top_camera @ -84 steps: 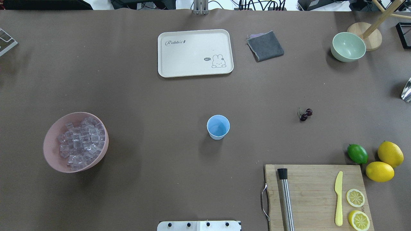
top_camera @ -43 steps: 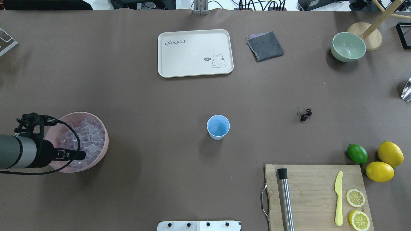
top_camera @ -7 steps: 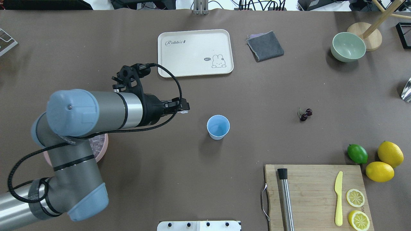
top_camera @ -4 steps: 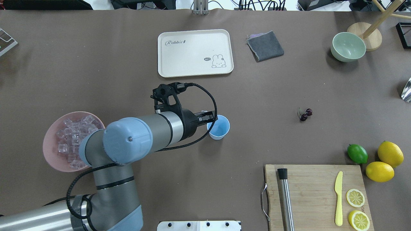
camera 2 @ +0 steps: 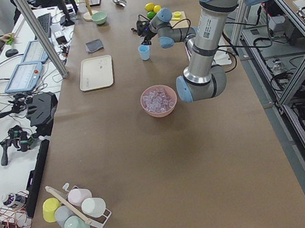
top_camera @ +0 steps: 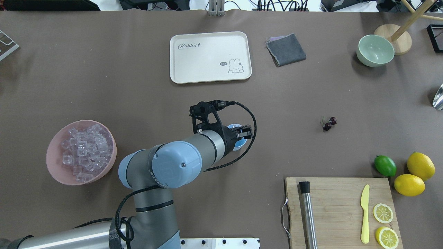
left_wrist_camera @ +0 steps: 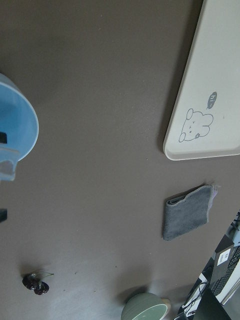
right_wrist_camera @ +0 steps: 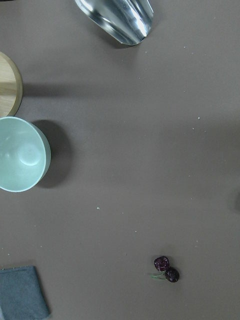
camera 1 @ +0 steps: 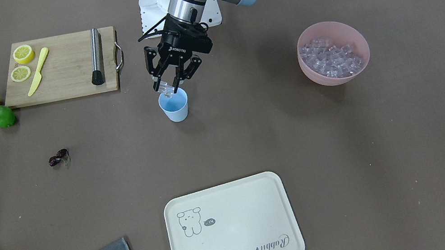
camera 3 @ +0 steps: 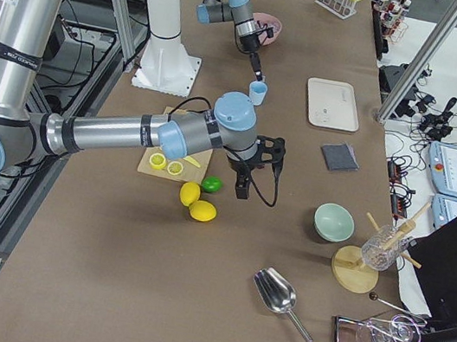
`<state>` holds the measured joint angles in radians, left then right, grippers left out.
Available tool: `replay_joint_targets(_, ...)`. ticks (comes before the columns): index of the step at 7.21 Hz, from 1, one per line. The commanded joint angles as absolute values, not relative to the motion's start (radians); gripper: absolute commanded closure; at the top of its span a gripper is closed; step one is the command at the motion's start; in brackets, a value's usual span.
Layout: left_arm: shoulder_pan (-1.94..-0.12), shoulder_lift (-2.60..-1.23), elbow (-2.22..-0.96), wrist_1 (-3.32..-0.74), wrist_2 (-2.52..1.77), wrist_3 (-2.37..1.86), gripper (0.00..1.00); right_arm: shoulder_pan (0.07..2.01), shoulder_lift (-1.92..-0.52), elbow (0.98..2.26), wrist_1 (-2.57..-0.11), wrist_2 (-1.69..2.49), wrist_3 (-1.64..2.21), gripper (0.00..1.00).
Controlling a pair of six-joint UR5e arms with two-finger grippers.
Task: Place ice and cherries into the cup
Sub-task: 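Open the left gripper to drop the ice cube into the cup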
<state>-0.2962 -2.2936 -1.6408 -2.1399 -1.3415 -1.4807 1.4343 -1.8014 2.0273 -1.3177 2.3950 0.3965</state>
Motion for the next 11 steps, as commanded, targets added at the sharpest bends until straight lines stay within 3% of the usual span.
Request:
replay_joint_targets(1, -0.288, -2.284, -1.646, -2.141, -1.336, -1.474, 1.00, 1.434, -1.804, 2.025, -1.316, 2.395, 0.399, 0.00)
replay_joint_targets(3, -0.288, -2.231, -1.706, -2.141, -1.338, -1.471, 1.00, 1.434, -1.810, 2.025, -1.316, 2.393, 0.396, 0.00)
replay_joint_targets(5, -0.287, -2.233, -1.715, -2.141, -1.341, -1.474, 0.03, 1.434, -1.810, 2.025, -1.316, 2.393, 0.394, 0.00)
replay_joint_targets(8, -0.287, -2.237, -1.716, -2.141, -1.342, -1.474, 0.03, 1.434, -1.810, 2.025, -1.316, 2.393, 0.394, 0.00)
replay_joint_targets(10, -0.288, -2.179, -1.782, -2.126, -1.345, -1.447, 0.03, 1.434, -1.810, 2.025, -1.316, 2.393, 0.394, 0.00)
replay_joint_targets(11, -0.291, -2.148, -1.878, -2.012, -1.347, -1.383, 0.03, 1.434, -1.810, 2.025, -1.316, 2.393, 0.394, 0.00)
